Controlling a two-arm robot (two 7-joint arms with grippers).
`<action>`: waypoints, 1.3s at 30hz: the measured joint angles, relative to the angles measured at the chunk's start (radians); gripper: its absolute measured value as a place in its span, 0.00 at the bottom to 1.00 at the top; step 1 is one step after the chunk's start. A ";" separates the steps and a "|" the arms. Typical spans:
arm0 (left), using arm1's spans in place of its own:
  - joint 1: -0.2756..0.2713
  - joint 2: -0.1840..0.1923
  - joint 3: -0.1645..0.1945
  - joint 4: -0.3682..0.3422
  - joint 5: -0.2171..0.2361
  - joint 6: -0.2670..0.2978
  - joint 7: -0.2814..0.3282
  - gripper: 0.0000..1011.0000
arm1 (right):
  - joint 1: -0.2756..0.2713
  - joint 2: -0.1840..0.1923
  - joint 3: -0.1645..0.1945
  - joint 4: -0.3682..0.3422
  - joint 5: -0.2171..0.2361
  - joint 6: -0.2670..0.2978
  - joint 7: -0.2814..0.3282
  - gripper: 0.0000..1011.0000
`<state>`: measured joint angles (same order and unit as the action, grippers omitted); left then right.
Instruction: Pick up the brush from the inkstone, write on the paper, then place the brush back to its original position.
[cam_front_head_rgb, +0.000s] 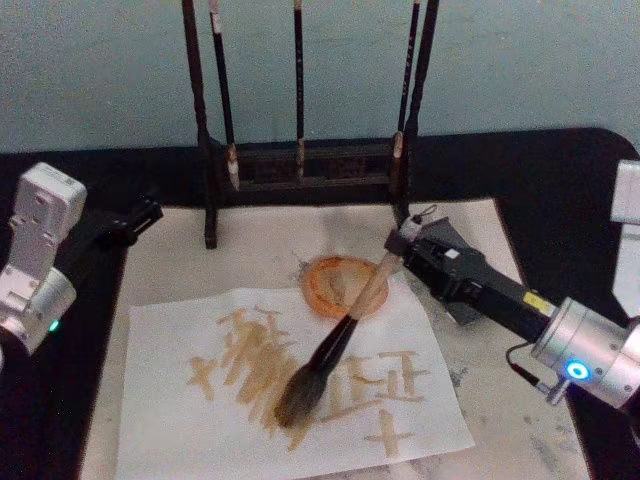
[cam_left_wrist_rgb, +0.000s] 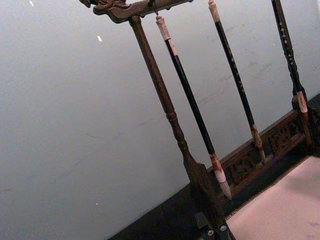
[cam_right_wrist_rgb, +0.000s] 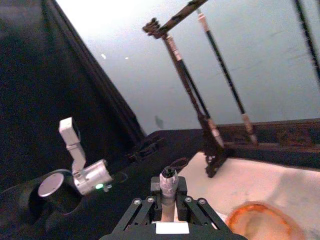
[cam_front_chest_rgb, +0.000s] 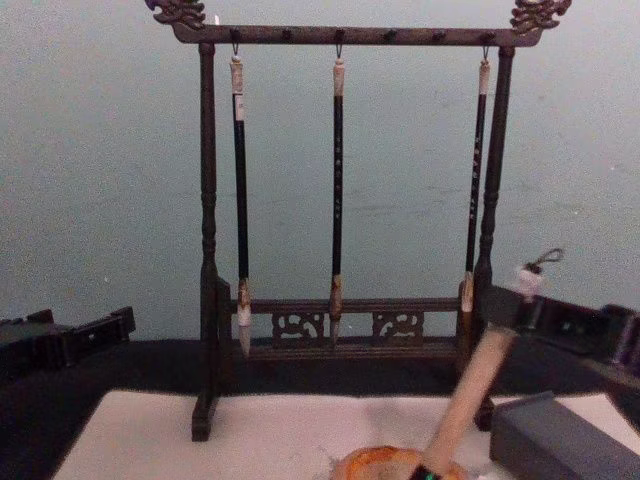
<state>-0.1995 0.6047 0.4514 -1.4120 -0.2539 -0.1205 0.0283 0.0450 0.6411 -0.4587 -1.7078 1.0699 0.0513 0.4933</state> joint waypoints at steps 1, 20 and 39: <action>0.000 0.000 0.000 0.000 0.000 0.000 0.000 0.99 | -0.006 0.004 0.009 0.001 0.005 -0.004 -0.001 0.17; 0.000 0.000 0.000 0.000 0.000 0.000 0.000 0.99 | -0.057 0.036 0.127 0.007 0.128 -0.021 0.009 0.17; 0.000 0.000 0.000 0.000 0.000 0.000 0.000 0.99 | 0.053 -0.048 0.129 0.096 0.253 -0.030 -0.055 0.17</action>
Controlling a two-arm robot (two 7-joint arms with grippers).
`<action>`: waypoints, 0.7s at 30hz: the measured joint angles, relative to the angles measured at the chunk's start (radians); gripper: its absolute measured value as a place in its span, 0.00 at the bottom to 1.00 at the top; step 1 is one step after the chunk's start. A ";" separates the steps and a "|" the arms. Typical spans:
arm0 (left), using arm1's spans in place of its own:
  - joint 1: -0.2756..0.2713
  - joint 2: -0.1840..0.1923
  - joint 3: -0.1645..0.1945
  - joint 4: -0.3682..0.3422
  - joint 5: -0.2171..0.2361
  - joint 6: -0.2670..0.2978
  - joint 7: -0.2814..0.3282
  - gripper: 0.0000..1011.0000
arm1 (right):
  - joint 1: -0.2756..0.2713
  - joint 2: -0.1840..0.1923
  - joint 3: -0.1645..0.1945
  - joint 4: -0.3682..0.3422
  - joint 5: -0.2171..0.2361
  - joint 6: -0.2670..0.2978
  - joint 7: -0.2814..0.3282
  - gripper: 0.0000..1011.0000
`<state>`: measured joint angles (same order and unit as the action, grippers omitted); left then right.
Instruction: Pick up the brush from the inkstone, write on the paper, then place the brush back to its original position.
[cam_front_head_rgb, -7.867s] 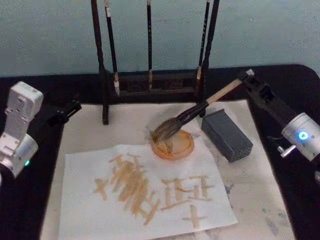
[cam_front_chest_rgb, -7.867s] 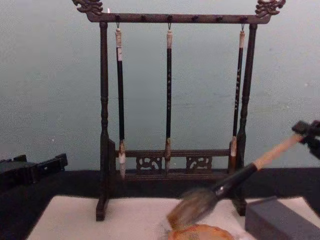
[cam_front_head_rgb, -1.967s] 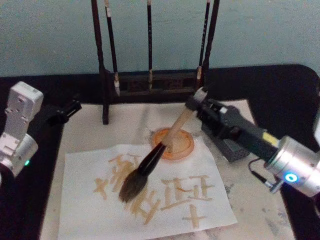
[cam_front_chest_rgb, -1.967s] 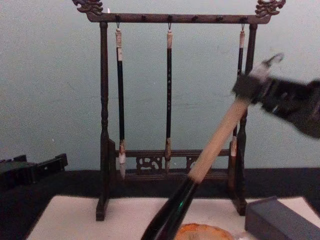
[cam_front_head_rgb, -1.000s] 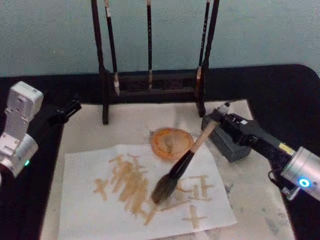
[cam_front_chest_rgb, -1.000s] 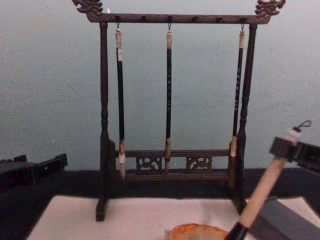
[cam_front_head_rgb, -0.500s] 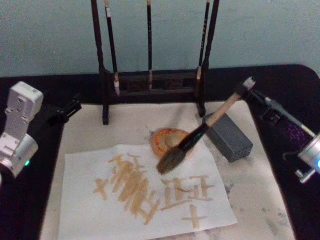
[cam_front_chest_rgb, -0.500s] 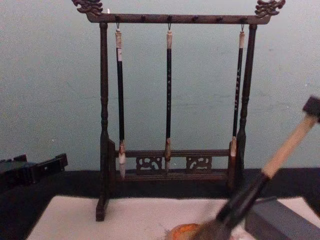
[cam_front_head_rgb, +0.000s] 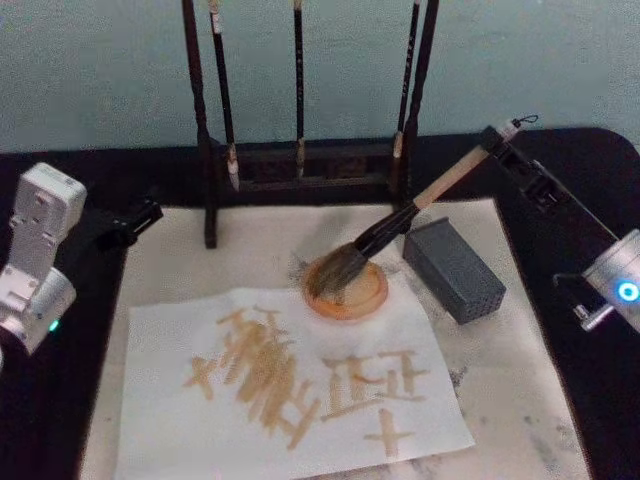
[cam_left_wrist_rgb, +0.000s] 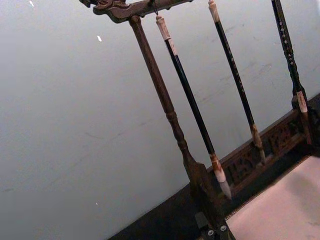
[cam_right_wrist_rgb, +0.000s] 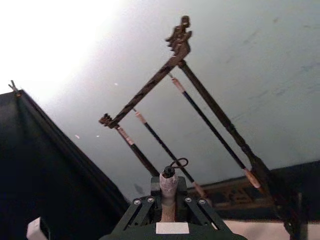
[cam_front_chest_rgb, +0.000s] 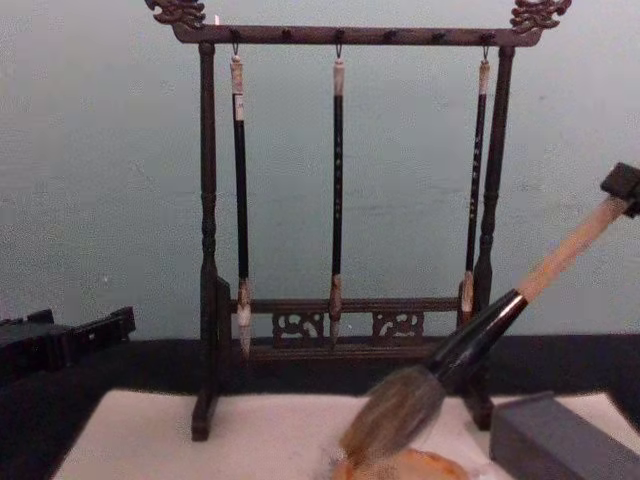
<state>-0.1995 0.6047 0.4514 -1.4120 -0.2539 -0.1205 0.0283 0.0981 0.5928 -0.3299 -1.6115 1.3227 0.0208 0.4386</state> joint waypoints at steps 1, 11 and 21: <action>0.000 0.000 0.000 0.000 0.000 0.000 0.000 0.99 | 0.005 -0.003 -0.002 0.007 0.001 0.000 -0.001 0.17; 0.000 0.000 0.000 0.000 0.000 0.000 0.000 0.99 | 0.057 -0.043 -0.022 0.114 0.009 -0.001 -0.016 0.17; 0.000 0.000 0.000 0.000 0.000 0.000 0.000 0.99 | 0.087 -0.074 -0.029 0.210 0.016 0.008 -0.030 0.17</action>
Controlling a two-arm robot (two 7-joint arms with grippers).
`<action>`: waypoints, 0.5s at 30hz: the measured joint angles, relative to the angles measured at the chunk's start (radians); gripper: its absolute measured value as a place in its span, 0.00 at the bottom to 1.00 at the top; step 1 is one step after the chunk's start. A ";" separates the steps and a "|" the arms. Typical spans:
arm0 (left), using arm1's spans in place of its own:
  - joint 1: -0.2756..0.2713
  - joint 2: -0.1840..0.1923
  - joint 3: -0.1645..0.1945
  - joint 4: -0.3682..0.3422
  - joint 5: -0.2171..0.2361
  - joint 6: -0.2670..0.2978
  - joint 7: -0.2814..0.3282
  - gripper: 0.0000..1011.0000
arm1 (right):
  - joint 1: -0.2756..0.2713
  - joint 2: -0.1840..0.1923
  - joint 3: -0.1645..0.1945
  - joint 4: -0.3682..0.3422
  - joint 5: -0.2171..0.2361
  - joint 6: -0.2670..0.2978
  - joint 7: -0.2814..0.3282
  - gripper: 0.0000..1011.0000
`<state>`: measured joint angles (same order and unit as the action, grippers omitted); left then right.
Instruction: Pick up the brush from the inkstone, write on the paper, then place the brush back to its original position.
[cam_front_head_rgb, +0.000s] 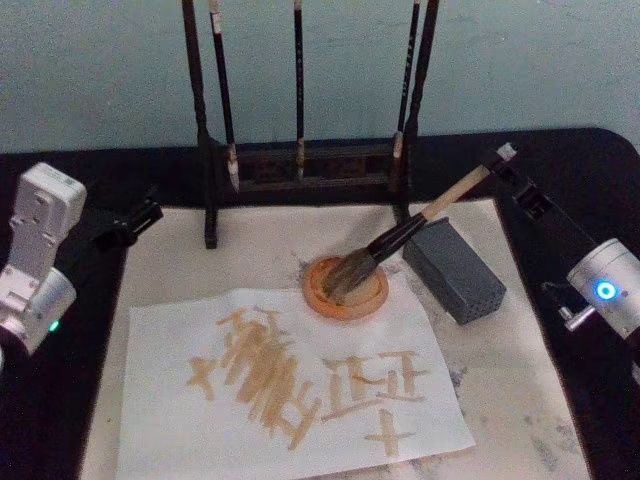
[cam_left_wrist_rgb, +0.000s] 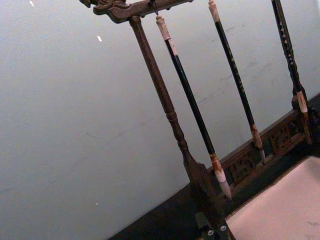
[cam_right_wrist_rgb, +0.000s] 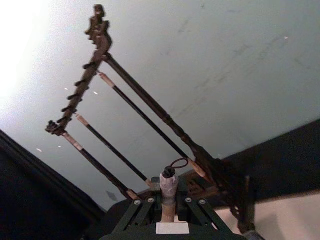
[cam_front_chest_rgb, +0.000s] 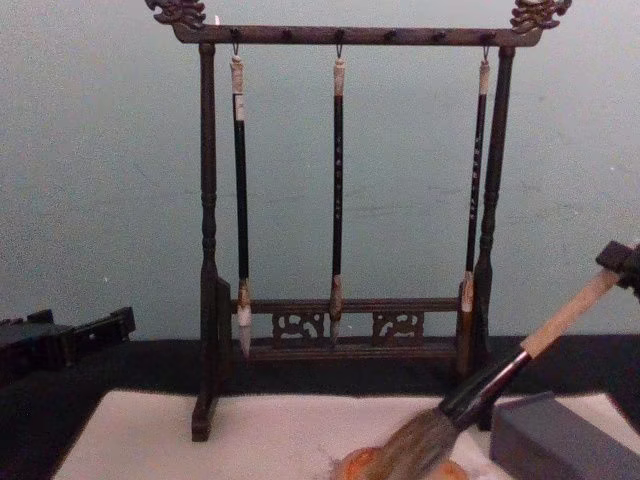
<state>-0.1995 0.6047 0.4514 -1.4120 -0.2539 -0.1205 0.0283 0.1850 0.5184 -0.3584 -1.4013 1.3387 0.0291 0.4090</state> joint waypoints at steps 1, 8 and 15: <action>0.000 0.000 0.000 0.000 0.000 0.000 0.000 0.99 | 0.002 -0.002 0.000 0.008 0.000 0.002 -0.001 0.17; 0.000 0.000 0.000 0.000 0.000 0.000 0.000 0.99 | 0.004 -0.006 0.000 0.030 -0.001 0.006 -0.008 0.17; 0.000 0.000 0.000 0.000 0.000 0.000 0.000 0.99 | 0.000 -0.009 0.003 0.045 -0.006 0.011 -0.020 0.17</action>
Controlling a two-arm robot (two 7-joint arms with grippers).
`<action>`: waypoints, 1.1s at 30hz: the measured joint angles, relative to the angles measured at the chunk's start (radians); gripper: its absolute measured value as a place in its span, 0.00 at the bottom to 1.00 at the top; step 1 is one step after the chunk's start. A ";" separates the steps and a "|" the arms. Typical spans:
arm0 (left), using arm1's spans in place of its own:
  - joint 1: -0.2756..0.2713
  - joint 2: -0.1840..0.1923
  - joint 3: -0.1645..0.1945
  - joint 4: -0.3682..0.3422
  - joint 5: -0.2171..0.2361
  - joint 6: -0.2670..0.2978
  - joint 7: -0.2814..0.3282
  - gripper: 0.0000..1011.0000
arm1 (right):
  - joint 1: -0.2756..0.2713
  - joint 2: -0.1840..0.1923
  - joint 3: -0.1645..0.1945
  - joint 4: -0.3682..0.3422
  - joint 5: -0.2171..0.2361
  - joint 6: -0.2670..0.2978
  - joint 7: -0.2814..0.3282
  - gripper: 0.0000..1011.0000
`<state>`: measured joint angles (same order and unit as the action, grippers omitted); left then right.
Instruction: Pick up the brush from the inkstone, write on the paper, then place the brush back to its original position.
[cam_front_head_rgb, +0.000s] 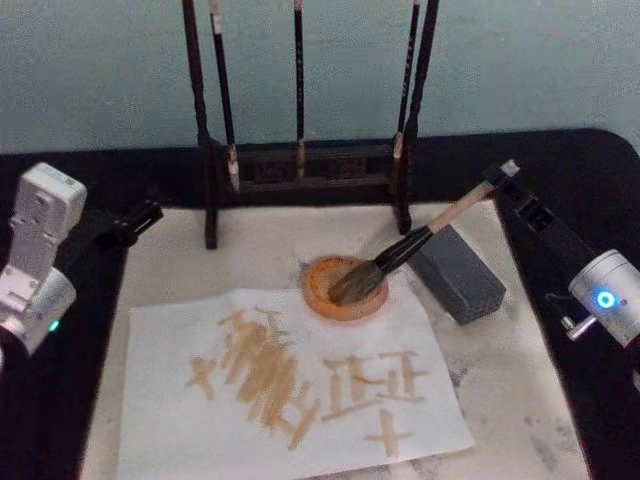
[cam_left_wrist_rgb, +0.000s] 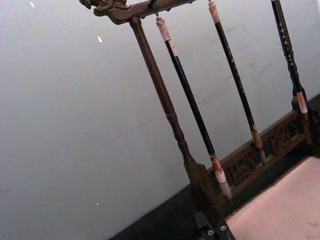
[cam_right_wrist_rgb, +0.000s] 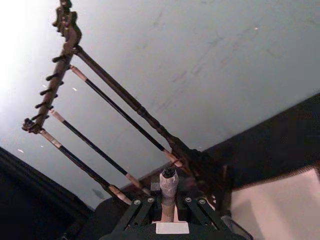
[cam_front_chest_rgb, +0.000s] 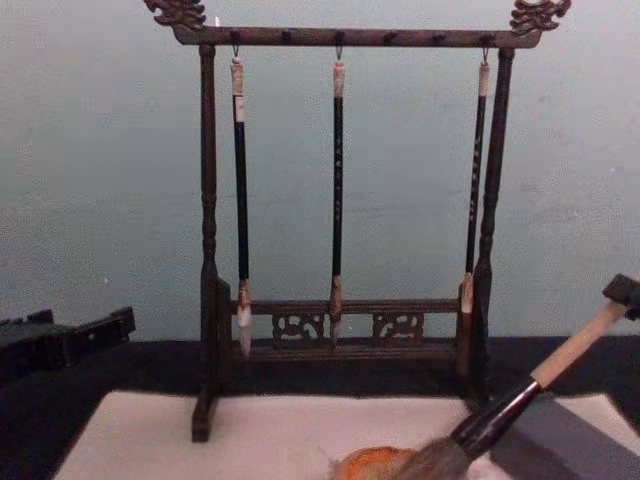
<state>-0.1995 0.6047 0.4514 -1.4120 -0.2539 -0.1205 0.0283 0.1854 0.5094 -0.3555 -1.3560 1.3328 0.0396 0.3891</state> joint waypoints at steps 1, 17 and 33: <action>0.000 0.000 0.000 0.000 0.000 0.000 0.000 0.99 | 0.000 0.000 0.000 0.001 -0.001 0.001 -0.002 0.17; 0.000 0.000 0.000 0.000 0.000 0.000 0.000 0.99 | -0.008 -0.007 0.011 0.021 -0.007 0.010 -0.025 0.17; 0.000 0.000 0.000 0.000 0.000 0.000 0.000 0.99 | -0.004 -0.011 0.016 0.046 0.001 0.031 -0.040 0.17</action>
<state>-0.1995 0.6047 0.4514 -1.4120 -0.2539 -0.1205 0.0283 0.1819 0.4985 -0.3400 -1.3102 1.3338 0.0703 0.3494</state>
